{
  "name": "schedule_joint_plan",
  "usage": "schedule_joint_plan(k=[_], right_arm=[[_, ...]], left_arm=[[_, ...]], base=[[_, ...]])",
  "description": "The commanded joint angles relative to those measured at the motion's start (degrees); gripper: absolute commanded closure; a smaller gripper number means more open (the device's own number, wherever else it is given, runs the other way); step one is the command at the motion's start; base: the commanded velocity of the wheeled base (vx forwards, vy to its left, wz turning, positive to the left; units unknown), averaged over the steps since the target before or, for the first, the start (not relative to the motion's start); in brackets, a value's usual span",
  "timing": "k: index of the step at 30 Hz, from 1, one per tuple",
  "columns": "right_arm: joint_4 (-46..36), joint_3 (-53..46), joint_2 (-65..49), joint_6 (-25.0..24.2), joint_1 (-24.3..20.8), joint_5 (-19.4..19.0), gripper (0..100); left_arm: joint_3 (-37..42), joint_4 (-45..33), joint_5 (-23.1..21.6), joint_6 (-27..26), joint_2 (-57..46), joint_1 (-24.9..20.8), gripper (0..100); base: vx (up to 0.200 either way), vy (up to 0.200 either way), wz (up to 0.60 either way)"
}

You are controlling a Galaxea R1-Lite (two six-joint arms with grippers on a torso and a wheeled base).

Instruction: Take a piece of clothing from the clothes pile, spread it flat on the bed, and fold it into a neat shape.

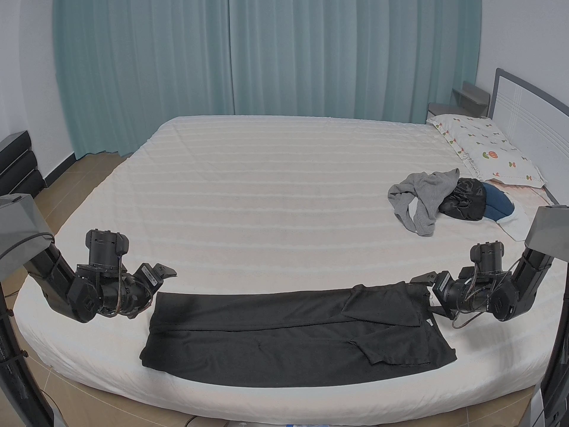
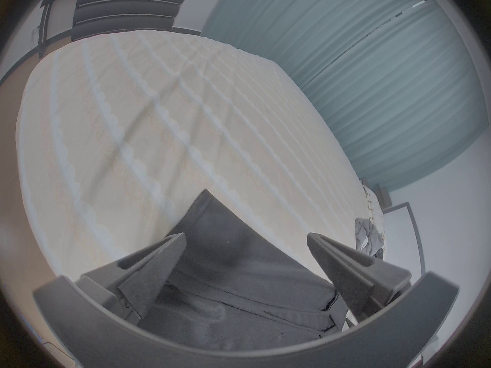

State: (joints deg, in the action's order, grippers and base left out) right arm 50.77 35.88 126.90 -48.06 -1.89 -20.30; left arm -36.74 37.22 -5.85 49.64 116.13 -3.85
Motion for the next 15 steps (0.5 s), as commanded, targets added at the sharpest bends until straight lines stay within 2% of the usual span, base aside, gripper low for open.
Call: schedule_joint_plan(k=[1,6,15], right_arm=[[1.4,-1.6,0.2,1.1,-1.3,-0.4,0],[2.6,-2.4,1.7,3.3,-2.8,-0.6,0],[2.7,-2.1,3.4,6.4,-3.2,-0.6,0]], left_arm=[[-0.5,0.0,-1.7,0.0,0.0,2.9,0],[-1.3,0.0,-4.8,0.1,0.4,5.3,0],[-1.5,0.0,-5.0,0.1,0.9,5.6,0]], base=[[0.000,0.000,0.00],[0.000,0.000,0.00],[0.000,0.000,0.00]])
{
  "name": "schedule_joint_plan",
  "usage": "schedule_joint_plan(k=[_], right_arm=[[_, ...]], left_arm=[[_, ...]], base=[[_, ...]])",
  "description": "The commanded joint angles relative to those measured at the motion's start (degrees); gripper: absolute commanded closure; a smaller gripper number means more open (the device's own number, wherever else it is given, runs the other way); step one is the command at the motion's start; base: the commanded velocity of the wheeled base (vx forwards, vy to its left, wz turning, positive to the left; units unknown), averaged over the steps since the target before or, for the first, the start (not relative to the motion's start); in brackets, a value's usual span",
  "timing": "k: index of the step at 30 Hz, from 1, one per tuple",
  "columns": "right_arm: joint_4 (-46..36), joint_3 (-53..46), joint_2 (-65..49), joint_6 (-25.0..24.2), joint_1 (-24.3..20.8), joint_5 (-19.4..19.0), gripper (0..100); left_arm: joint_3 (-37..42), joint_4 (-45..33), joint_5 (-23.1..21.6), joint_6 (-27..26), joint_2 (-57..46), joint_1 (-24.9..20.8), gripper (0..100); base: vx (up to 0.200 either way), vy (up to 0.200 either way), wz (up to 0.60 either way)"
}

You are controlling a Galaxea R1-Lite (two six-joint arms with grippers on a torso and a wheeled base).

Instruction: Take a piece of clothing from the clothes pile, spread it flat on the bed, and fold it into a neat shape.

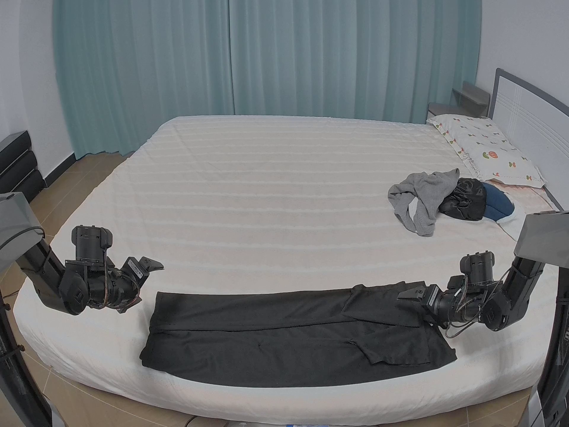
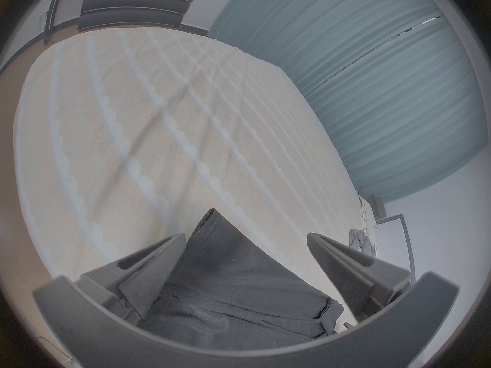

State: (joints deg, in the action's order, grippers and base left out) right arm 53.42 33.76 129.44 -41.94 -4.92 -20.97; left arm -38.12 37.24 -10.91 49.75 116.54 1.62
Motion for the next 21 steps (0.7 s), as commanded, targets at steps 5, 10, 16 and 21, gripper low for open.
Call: schedule_joint_plan(k=[5,10,16,21], right_arm=[[0.5,-0.2,0.9,1.1,-0.1,0.3,100],[1.1,-1.5,0.2,1.4,0.7,0.6,100],[1.2,-2.6,-0.6,1.7,2.4,0.7,100],[1.2,-3.5,-0.9,3.4,3.3,0.6,100]], left_arm=[[-0.3,0.0,0.0,0.0,0.8,0.2,0],[-0.3,0.0,0.1,0.0,1.1,0.4,0],[-0.3,-0.1,0.1,-0.1,2.5,0.2,0],[-0.5,0.0,0.1,-0.1,3.6,0.1,0]], base=[[0.000,0.000,0.00],[0.000,0.000,0.00],[0.000,0.000,0.00],[0.000,0.000,0.00]])
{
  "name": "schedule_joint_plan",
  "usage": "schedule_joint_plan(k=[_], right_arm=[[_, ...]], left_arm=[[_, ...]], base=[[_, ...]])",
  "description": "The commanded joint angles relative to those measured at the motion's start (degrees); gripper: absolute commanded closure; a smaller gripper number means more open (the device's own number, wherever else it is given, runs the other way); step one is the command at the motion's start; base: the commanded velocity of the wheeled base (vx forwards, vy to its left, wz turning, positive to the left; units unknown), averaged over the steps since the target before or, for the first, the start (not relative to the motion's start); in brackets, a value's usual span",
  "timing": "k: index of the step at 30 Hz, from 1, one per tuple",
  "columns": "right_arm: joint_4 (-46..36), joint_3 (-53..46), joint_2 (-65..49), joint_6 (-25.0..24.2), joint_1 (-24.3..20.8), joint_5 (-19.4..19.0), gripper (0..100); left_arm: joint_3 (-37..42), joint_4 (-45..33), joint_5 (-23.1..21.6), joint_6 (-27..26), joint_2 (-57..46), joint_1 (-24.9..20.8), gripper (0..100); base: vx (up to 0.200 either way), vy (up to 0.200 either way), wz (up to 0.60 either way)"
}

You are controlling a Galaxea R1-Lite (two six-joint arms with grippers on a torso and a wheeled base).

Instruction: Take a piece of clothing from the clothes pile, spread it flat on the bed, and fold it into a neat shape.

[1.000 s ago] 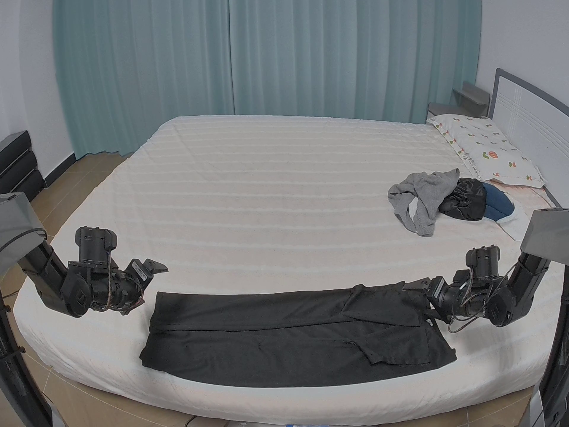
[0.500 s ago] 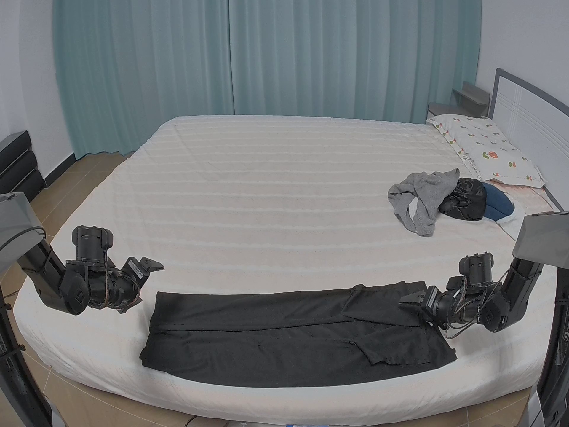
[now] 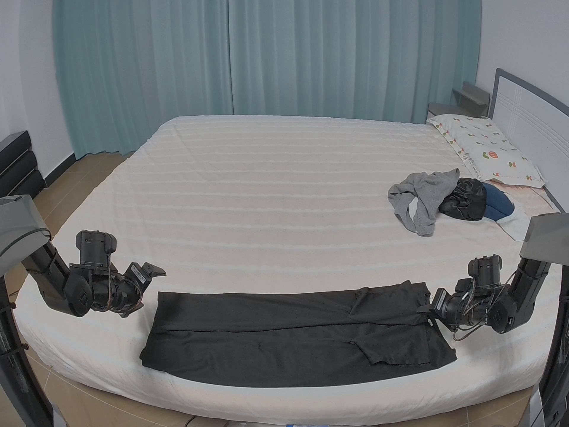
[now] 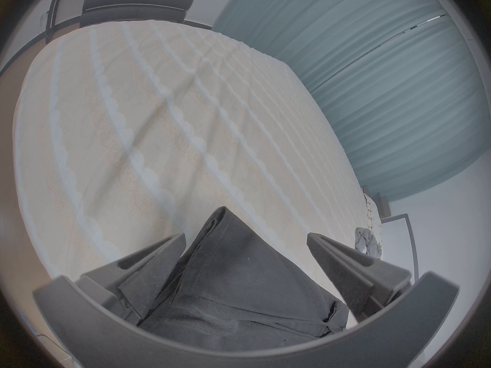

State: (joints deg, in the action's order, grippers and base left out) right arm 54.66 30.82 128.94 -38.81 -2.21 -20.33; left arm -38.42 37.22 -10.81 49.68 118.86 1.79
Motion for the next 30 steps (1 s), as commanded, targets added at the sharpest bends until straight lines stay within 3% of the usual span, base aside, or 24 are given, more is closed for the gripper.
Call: schedule_joint_plan(k=[1,14,24,25,30], right_arm=[[0.0,-0.7,-0.4,0.3,0.5,-0.1,100],[0.0,-1.0,-0.3,0.9,0.4,-0.1,100],[0.1,-0.9,-0.4,0.8,0.2,-0.1,100],[0.1,-0.9,-0.4,0.8,0.2,-0.1,100],[0.1,-1.0,-0.4,0.7,0.3,-0.1,100]], left_arm=[[-0.2,0.0,-0.1,0.0,1.4,-0.1,0],[-8.4,0.0,0.8,-0.3,8.9,-0.4,0],[-10.3,0.4,1.1,-1.2,11.5,-0.7,0],[-10.2,0.5,1.7,-1.7,11.6,-1.2,100],[-10.3,0.7,5.1,-2.9,12.7,-1.9,100]], base=[[0.000,0.000,0.00],[0.000,0.000,0.00],[0.000,0.000,0.00],[0.000,0.000,0.00],[0.000,0.000,0.00]])
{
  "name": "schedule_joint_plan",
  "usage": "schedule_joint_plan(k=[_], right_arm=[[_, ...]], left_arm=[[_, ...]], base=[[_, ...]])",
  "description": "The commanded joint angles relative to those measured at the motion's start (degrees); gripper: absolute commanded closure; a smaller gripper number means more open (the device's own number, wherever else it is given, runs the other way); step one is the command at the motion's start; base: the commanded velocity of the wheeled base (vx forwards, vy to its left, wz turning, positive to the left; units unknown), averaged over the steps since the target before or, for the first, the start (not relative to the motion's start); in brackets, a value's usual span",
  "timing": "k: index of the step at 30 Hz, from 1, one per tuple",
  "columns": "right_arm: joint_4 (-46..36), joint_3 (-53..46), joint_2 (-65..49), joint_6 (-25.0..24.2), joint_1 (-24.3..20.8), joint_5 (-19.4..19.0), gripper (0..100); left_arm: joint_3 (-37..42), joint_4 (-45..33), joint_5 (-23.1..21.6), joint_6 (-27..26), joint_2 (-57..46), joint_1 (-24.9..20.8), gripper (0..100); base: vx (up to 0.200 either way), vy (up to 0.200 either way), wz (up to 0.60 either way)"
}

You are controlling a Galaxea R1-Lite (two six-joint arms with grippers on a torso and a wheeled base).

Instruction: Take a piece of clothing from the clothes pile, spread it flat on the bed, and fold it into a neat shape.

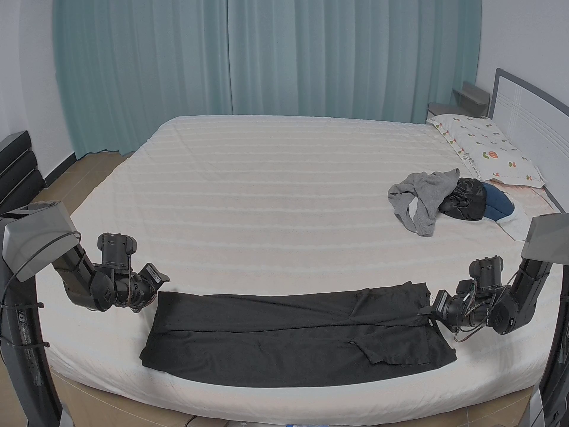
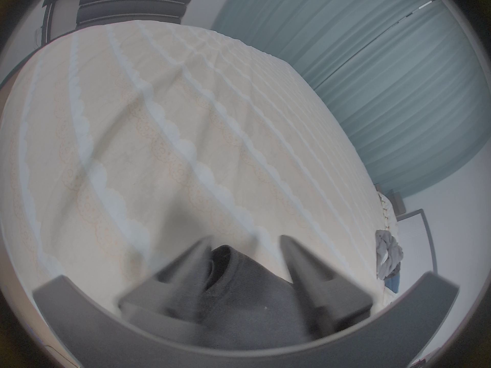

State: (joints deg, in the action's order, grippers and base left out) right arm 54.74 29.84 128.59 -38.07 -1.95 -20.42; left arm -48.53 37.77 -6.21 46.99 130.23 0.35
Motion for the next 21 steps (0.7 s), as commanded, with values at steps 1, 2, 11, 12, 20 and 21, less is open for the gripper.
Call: schedule_joint_plan(k=[1,2,11,12,20,21], right_arm=[[0.0,0.0,0.0,-0.1,0.0,-0.1,100],[0.0,0.0,0.0,-0.1,0.0,-0.1,100],[0.0,0.0,0.0,-0.2,0.0,-0.1,100],[0.0,0.0,0.0,-0.2,0.0,-0.1,100],[0.0,0.0,0.1,-0.5,0.0,-0.1,100],[0.0,0.0,0.1,-0.5,0.0,-0.1,100]], left_arm=[[-0.2,0.2,0.9,-0.2,1.4,-0.4,100],[-0.2,0.2,1.0,-0.1,1.4,-0.4,100],[-0.3,0.3,3.1,2.0,1.0,0.1,100],[-0.3,0.3,3.4,2.8,0.8,0.2,100],[-0.2,1.2,3.5,3.5,0.6,0.4,100],[-0.2,1.6,3.5,3.5,0.7,0.6,100]], base=[[0.000,0.000,0.00],[0.000,0.000,0.00],[0.000,0.000,0.00],[0.000,0.000,0.00],[0.000,0.000,0.00],[0.000,0.000,0.00]])
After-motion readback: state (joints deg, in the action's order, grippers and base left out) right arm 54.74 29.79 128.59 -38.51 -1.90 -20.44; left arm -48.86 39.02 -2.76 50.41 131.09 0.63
